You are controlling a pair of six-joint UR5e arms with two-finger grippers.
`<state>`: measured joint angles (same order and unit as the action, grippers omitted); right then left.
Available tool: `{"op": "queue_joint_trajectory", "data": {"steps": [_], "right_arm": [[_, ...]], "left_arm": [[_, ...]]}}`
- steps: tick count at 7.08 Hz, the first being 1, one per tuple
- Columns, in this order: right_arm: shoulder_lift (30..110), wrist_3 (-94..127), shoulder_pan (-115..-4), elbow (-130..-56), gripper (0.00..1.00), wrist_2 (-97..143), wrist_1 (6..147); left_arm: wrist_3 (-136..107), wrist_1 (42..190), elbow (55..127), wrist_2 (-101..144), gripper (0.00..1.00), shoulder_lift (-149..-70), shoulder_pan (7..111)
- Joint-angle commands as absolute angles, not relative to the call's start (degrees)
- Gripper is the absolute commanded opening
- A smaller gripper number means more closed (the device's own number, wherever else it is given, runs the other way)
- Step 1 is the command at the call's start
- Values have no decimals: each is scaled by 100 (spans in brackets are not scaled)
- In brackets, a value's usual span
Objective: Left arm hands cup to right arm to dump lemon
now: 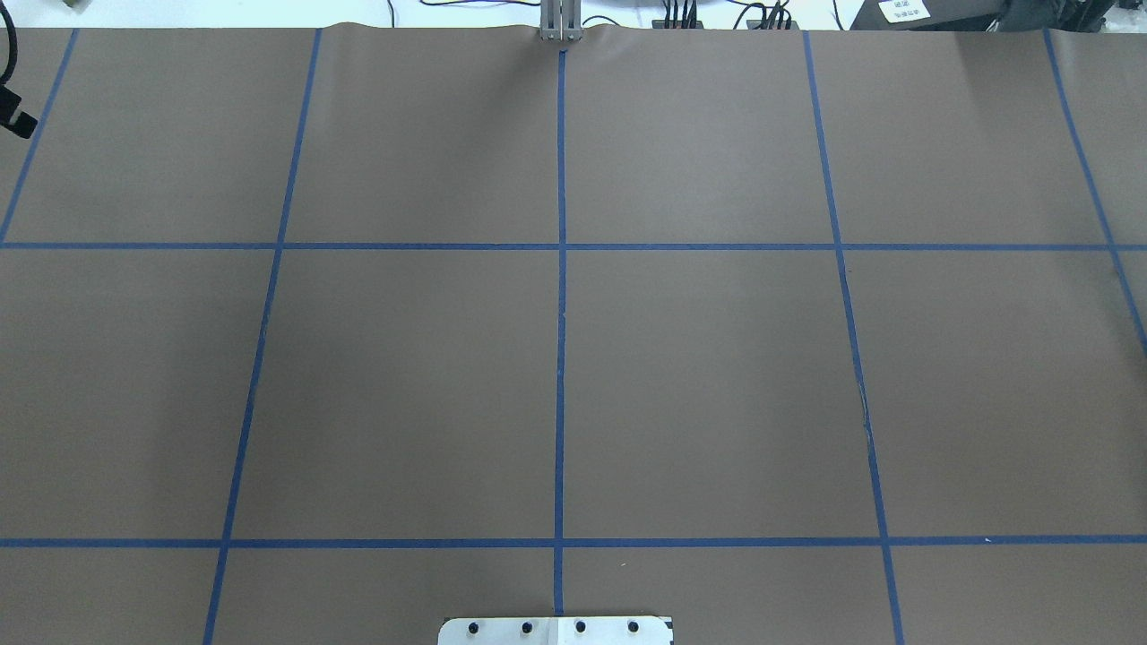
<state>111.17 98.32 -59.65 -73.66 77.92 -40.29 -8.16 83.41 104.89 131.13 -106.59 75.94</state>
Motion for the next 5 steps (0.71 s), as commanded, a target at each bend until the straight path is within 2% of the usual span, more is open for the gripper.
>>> {"op": "queue_joint_trajectory", "data": {"steps": [1,5], "right_arm": [[11083,11209,-6020,-7023,0,7840,-4665],[10750,12829,-6143,-6373,0,7840,-5281]], "left_arm": [[-817,8341,10494,13113,100,-10679,7585],[-817,8341,10468,13113,100,-10740,7585]]}}
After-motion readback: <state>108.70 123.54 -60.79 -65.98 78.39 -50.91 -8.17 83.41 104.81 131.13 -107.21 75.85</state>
